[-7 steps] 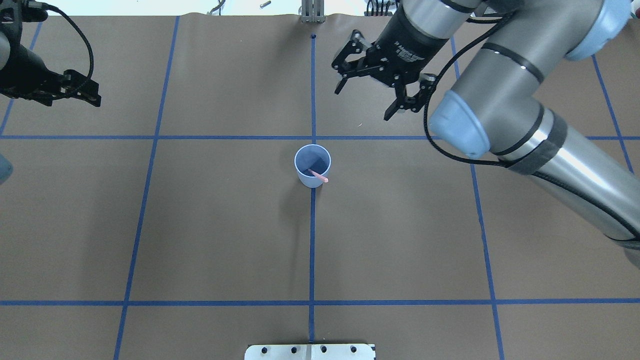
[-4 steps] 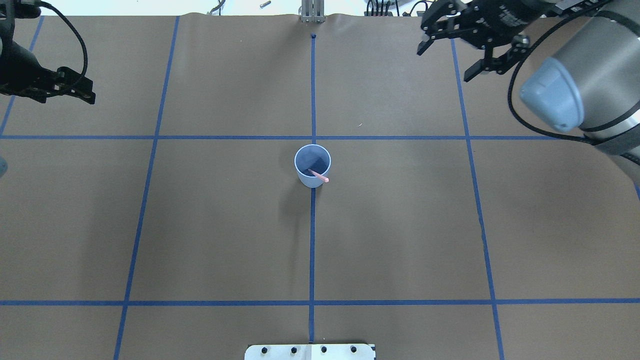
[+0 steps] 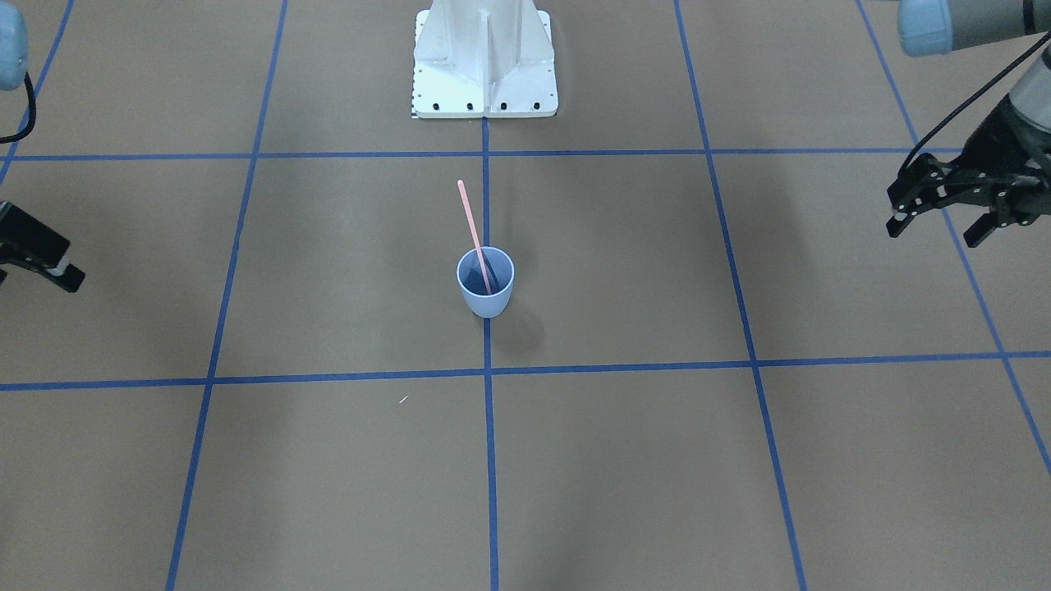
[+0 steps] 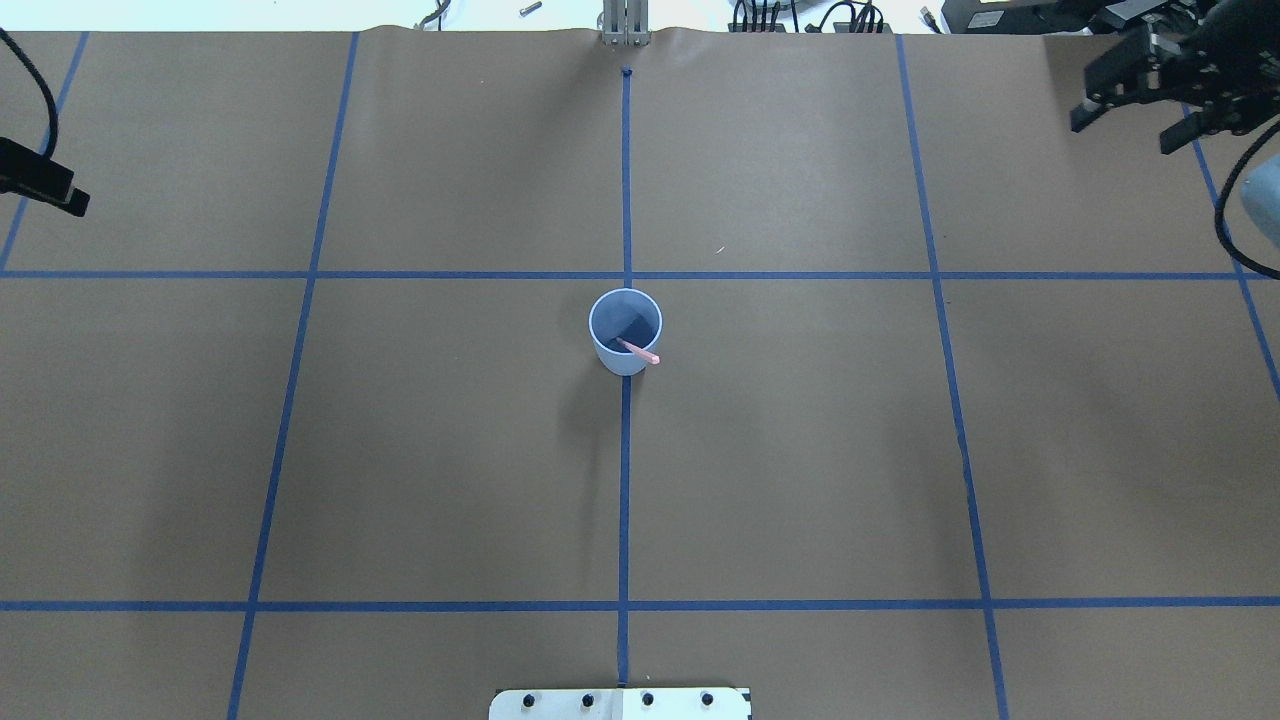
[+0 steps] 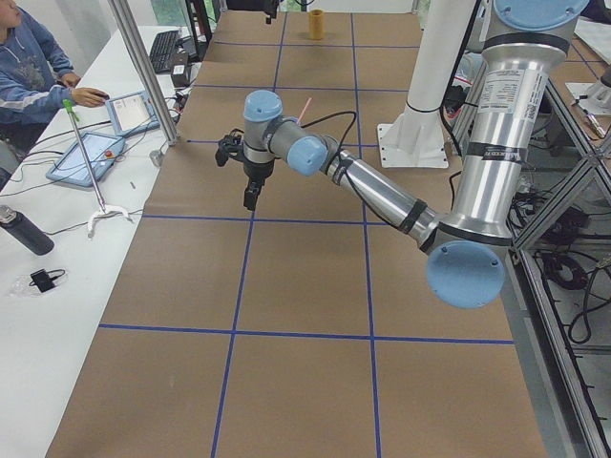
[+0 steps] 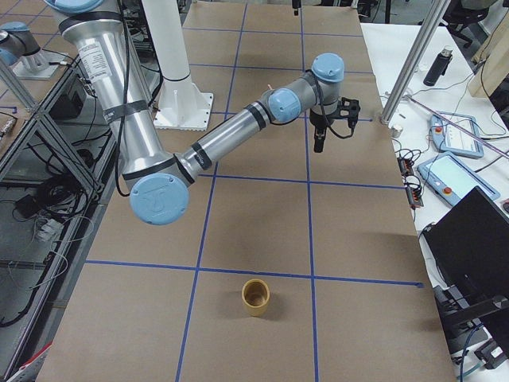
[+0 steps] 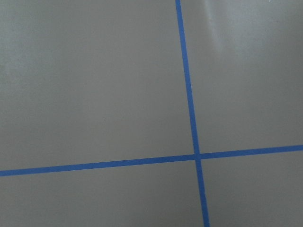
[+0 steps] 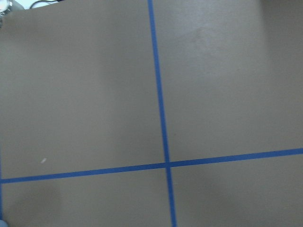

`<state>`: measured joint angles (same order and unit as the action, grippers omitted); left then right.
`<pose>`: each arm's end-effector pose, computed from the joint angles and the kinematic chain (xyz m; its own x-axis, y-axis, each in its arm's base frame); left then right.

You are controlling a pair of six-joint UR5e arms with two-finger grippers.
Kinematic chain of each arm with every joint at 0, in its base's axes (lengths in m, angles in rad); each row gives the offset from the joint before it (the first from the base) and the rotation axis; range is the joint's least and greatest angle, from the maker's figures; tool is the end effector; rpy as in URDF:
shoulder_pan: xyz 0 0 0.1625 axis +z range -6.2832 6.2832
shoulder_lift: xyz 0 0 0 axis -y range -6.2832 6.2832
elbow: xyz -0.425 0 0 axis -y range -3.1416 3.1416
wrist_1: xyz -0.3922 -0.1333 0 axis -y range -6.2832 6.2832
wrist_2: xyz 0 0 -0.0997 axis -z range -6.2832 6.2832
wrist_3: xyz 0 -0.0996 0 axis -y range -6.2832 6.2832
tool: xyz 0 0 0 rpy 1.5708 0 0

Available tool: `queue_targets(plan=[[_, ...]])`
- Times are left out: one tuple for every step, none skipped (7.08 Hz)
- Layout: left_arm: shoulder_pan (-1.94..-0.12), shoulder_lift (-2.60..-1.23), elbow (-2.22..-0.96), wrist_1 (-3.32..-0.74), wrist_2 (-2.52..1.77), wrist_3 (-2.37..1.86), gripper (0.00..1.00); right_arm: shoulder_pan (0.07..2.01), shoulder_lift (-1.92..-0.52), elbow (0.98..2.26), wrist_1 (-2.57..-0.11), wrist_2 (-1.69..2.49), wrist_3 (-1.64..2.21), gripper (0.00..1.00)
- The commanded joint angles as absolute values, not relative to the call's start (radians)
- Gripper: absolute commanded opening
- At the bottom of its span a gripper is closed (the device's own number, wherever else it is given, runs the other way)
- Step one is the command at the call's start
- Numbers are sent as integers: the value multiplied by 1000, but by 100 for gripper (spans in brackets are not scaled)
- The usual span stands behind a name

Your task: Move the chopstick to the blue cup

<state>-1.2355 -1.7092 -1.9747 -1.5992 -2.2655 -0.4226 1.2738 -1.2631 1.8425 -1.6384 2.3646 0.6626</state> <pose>0.1054 -0.5137 0.3915 0.6714 0.2025 -0.7129 -0.0017 0.9624 0.2718 -0.1096 -0.5710 0.3649 0.6050 0.0878 0.7914 -0.1484 0.9889 0.0037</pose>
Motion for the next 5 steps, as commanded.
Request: queue_targets(plan=[[-1290, -1628, -1968, -1600, -2309, -252, 98, 1375, -1369, 1764, -1637, 2344, 357, 100], [-1310, -1626, -1962, -1597, -2309, -247, 98, 1405, -1418, 1760, -1637, 2342, 263, 100], [-1312, -1615, -1965, -1597, -2310, -238, 98, 1425, -1458, 1759, -1637, 2341, 221, 100], [-1316, -1588, -1960, -1594, -2310, -210, 98, 1440, -1492, 1759, -1635, 2341, 216, 100], [-1342, -1577, -1941, -1591, -2309, -128, 98, 1462, -1520, 1759, -1635, 2336, 178, 100]])
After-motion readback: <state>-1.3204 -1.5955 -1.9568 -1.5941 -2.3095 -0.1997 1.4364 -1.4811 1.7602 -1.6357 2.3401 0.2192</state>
